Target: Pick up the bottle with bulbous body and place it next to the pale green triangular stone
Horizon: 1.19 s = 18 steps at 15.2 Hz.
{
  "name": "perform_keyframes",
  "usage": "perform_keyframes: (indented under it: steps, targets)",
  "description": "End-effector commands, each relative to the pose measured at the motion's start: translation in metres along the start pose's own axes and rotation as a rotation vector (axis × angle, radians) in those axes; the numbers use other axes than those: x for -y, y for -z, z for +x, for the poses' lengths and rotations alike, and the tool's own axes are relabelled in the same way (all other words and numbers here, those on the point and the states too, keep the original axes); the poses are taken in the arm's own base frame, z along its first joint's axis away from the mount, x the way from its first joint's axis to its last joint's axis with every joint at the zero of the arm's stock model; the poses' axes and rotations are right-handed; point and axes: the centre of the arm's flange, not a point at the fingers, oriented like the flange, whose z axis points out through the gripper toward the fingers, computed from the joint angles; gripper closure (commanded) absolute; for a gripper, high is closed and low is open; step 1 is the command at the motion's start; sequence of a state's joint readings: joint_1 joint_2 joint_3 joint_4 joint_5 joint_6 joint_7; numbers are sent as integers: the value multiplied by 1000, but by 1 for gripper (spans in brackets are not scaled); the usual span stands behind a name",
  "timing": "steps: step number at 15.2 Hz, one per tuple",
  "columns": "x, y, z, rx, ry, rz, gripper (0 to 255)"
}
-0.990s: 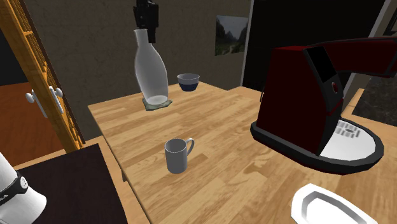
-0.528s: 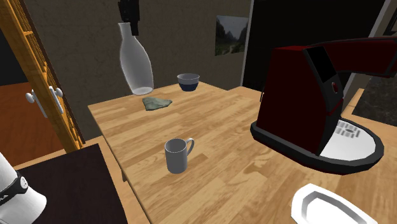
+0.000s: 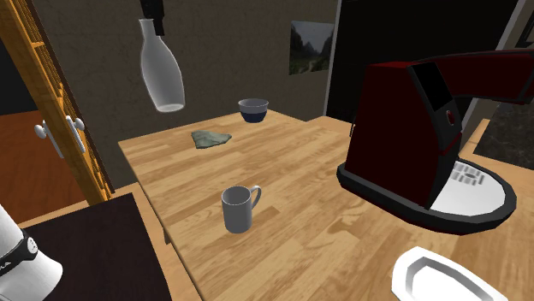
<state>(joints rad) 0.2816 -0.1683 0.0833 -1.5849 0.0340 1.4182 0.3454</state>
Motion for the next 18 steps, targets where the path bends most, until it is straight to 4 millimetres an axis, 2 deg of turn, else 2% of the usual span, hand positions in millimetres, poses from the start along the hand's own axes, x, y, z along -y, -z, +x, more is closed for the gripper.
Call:
perform_keyframes:
  steps: [1,17,18]
  targets:
    - [24,8,-7,0,-2,0,255]
    - [224,59,-55,0,-2,0,255]
    - [224,54,-55,0,-2,0,255]
